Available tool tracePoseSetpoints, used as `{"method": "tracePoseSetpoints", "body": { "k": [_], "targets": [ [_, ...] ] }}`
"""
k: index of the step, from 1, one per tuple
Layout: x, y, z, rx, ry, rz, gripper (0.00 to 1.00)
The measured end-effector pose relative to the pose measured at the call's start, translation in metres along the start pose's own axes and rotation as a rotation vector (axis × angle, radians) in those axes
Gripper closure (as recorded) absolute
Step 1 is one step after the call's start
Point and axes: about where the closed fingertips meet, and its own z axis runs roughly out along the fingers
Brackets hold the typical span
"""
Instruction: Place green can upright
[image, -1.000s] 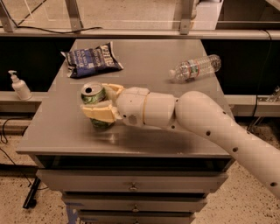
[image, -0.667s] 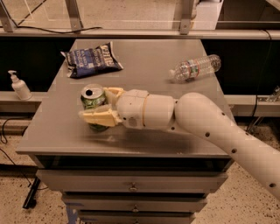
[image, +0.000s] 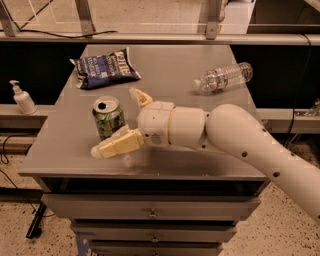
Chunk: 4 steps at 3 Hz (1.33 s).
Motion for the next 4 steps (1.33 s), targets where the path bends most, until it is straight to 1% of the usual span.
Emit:
{"method": "tracePoseSetpoints", "body": {
  "k": [1,2,3,4],
  "targets": [
    [0.024,-0.008,-0.026,-0.045,-0.029,-0.048,0.00],
    [0.072,-0.034,-0.061,-0.105,-0.072,-0.140,0.00],
    [0.115,-0.093,-0.062,-0.080,-0.101,-0.243,0.00],
    [0.143,-0.112,-0.065,-0.098,-0.086,-0.270,0.00]
  ]
}}
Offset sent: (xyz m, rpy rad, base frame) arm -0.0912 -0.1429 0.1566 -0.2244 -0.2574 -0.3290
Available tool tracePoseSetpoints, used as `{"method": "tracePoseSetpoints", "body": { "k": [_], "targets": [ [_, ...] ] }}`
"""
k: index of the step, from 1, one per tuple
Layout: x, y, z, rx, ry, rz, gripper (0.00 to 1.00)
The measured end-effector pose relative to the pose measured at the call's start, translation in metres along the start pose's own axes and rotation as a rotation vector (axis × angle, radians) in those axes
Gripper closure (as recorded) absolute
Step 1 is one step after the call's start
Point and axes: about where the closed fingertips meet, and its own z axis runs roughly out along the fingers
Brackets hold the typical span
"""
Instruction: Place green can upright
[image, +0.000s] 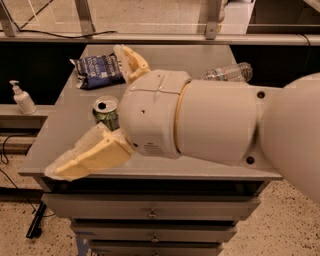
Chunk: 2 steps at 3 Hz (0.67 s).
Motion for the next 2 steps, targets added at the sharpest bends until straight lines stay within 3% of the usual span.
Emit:
{"method": "tracePoseSetpoints", "body": {
  "k": [2],
  "targets": [
    [0.0015,0.0029,-0.0024,0.009,-0.022,-0.011,0.00]
  ]
}}
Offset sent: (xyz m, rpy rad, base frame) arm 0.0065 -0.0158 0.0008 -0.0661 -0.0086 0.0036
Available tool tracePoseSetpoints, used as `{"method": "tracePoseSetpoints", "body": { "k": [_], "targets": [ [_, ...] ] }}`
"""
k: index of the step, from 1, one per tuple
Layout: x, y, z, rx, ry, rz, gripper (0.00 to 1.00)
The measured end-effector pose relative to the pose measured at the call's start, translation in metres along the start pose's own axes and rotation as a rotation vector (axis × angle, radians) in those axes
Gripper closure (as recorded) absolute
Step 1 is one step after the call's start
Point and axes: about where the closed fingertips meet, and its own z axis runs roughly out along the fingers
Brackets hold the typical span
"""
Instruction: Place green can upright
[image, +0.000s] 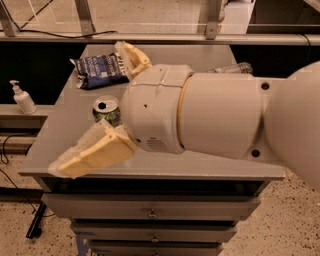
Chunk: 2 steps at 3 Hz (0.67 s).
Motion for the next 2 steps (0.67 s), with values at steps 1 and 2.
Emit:
{"method": "tracePoseSetpoints", "body": {
  "k": [1,2],
  "targets": [
    [0.001,0.023,-0.025,-0.011,-0.002,-0.057,0.00],
    [0.012,0.062,-0.077,-0.058,-0.024,-0.150,0.00]
  ]
}}
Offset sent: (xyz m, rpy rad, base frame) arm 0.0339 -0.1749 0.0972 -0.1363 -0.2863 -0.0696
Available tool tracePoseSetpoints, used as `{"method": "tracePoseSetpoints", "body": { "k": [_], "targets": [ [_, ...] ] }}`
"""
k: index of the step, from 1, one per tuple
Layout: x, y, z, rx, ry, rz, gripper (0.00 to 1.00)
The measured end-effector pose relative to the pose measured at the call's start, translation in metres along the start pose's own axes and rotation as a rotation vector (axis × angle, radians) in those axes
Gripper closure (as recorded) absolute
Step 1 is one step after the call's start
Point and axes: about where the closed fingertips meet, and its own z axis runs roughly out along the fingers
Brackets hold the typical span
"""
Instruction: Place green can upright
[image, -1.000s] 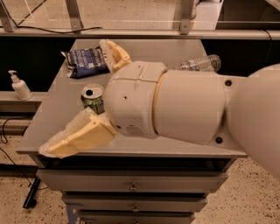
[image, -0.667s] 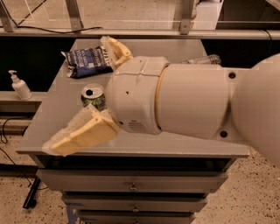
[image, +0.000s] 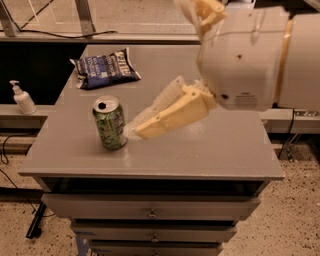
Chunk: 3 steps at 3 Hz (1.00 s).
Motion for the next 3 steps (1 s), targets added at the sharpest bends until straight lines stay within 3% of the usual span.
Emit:
{"method": "tracePoseSetpoints", "body": {
  "k": [2,3],
  "targets": [
    [0.006,0.069,-0.113,-0.172,-0.090,-0.124,0.00],
    [0.013,0.070,-0.112,-0.178,-0.089,-0.107,0.00]
  ]
}}
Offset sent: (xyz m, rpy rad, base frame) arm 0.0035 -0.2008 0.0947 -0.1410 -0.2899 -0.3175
